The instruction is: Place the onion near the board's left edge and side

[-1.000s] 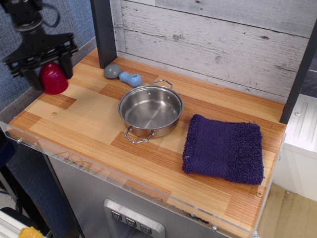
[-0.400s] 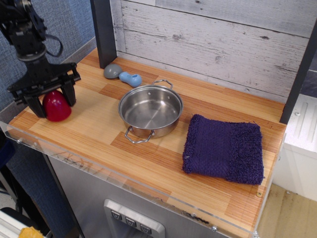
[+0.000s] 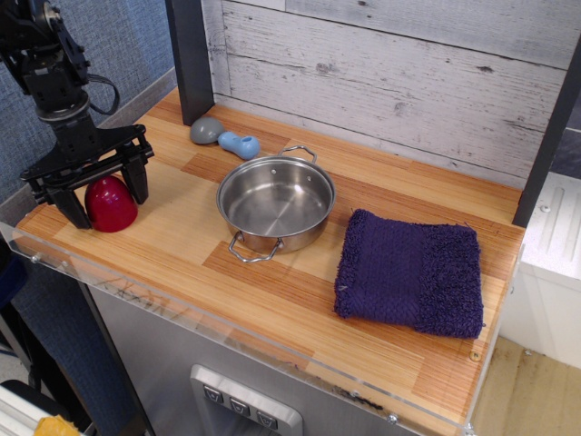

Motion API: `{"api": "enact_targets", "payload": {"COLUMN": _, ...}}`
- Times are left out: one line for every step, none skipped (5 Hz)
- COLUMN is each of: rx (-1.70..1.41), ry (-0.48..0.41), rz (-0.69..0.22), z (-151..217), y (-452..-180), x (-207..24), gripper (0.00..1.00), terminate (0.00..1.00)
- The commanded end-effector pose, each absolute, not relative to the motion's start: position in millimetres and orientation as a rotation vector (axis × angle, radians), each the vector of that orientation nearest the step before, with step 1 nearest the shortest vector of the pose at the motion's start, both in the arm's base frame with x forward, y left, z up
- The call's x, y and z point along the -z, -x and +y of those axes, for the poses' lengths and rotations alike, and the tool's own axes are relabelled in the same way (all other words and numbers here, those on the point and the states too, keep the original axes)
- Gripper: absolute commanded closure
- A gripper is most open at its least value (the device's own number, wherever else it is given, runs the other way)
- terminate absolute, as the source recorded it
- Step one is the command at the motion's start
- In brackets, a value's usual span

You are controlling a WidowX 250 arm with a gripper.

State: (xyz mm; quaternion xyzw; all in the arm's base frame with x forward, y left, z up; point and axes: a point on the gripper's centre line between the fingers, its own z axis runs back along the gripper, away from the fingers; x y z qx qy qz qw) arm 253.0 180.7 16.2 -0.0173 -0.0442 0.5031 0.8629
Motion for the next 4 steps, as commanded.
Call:
{"api": "enact_targets", "payload": {"rx": -1.048, "ry": 0.022, "rz": -0.114, "z": 186, "y": -240, "x": -32, "gripper": 0.00, "terminate": 0.00}}
{"api": "enact_targets", "payload": {"rx": -1.056, "ry": 0.033, "rz": -0.127, "z": 187, "y": -241, "x": -38, "gripper": 0.00, "terminate": 0.00}}
{"api": "enact_targets", "payload": {"rx": -1.051, "ry": 0.060, "rz": -0.188, "z": 188, "y": -246, "x": -57, "gripper": 0.00, "terminate": 0.00}}
{"api": "enact_targets", "payload": {"rx": -1.030, "ry": 0.053, "rz": -0.254, "z": 185, "y": -251, "x": -81, "gripper": 0.00, "terminate": 0.00}}
